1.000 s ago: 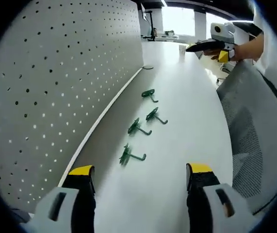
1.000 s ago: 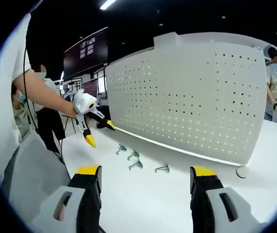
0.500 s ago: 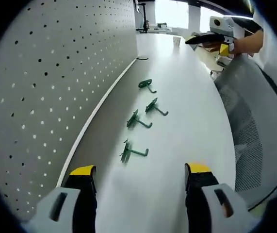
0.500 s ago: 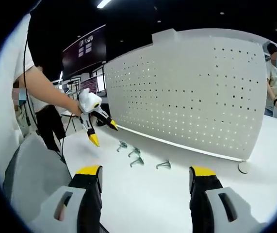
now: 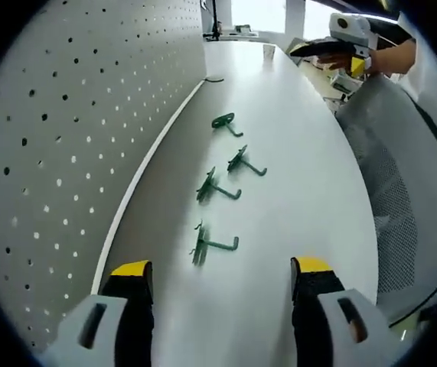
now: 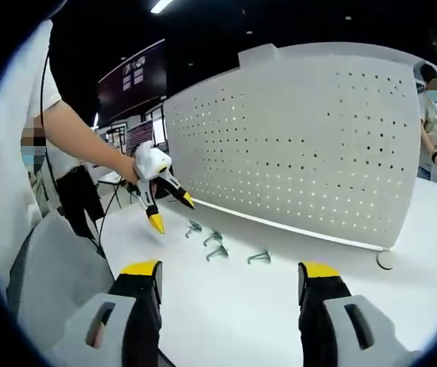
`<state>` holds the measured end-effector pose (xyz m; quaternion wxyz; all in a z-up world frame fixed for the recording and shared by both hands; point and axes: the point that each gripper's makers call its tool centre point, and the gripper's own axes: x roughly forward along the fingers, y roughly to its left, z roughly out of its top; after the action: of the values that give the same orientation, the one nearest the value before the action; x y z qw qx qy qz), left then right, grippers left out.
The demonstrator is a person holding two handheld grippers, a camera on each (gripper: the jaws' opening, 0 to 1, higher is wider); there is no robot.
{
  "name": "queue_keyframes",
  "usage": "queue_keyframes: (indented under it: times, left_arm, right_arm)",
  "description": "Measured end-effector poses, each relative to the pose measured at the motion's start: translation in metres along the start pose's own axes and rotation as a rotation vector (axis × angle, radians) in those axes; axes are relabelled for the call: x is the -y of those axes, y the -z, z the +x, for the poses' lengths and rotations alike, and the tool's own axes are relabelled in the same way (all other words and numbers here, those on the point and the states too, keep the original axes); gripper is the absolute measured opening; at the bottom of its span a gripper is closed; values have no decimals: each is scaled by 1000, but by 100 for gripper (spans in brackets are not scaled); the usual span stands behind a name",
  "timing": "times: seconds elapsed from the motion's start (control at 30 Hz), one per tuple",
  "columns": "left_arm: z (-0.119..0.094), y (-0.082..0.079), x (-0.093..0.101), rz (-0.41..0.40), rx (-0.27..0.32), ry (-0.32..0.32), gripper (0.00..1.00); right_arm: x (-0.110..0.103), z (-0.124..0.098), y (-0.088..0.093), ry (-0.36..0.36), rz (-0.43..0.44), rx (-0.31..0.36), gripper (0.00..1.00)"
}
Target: Insert the hook assembly into the mounting plate slot until the hook locks in place.
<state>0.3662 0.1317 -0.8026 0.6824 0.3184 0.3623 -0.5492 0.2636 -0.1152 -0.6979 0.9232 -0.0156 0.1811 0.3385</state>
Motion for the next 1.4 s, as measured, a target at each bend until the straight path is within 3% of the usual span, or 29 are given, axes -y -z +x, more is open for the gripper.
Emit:
queue_keyframes:
  times: [0.7, 0.93, 1.4]
  left_arm:
    - [23, 8, -7, 80, -110, 66, 71]
    - [32, 8, -2, 95, -129, 100, 71]
    - [35, 4, -7, 119, -121, 103, 69]
  right_arm:
    - [0, -1, -1, 4, 0, 7, 70]
    - [1, -1, 1, 6, 7, 5, 69]
    - [2, 0, 4, 6, 13, -2, 69]
